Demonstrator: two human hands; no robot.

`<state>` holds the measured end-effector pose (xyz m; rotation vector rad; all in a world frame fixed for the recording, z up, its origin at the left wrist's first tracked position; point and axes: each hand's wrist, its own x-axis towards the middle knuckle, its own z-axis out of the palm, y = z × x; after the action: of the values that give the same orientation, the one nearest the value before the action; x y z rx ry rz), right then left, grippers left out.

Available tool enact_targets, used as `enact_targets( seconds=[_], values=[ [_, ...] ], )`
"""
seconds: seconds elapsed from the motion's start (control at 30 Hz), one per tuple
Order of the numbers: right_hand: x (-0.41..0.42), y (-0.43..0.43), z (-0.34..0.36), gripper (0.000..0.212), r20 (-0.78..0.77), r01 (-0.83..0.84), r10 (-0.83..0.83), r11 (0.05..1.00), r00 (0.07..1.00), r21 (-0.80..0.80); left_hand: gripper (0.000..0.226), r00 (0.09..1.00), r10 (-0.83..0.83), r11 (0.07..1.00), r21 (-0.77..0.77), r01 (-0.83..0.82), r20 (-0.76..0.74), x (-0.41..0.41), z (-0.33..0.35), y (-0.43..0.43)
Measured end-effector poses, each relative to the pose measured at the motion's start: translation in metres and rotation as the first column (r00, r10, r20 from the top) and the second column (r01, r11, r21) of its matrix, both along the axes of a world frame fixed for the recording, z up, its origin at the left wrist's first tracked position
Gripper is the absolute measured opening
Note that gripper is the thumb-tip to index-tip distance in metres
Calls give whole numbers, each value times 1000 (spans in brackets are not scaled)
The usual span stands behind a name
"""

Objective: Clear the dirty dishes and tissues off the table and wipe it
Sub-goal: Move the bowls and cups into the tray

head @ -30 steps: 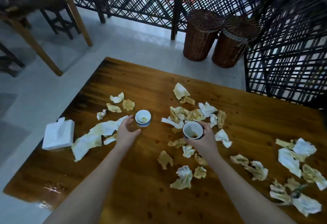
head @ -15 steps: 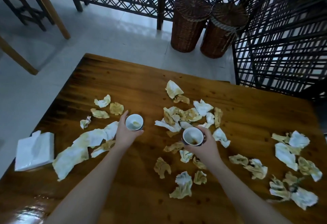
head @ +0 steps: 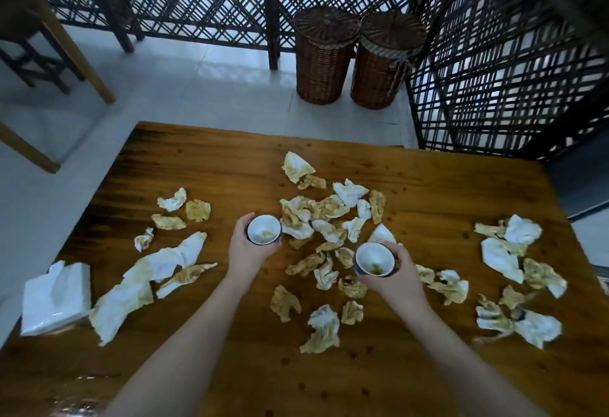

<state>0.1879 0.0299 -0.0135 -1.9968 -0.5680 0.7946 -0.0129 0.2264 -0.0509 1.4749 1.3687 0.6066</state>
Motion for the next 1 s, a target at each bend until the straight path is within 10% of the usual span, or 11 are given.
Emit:
enact_targets(
  seconds=[1.0],
  values=[
    [110, -383, 45, 72, 138, 408, -422, 905, 896, 118, 67, 795, -594, 804, 124, 582, 122, 230, 73, -366]
  ],
)
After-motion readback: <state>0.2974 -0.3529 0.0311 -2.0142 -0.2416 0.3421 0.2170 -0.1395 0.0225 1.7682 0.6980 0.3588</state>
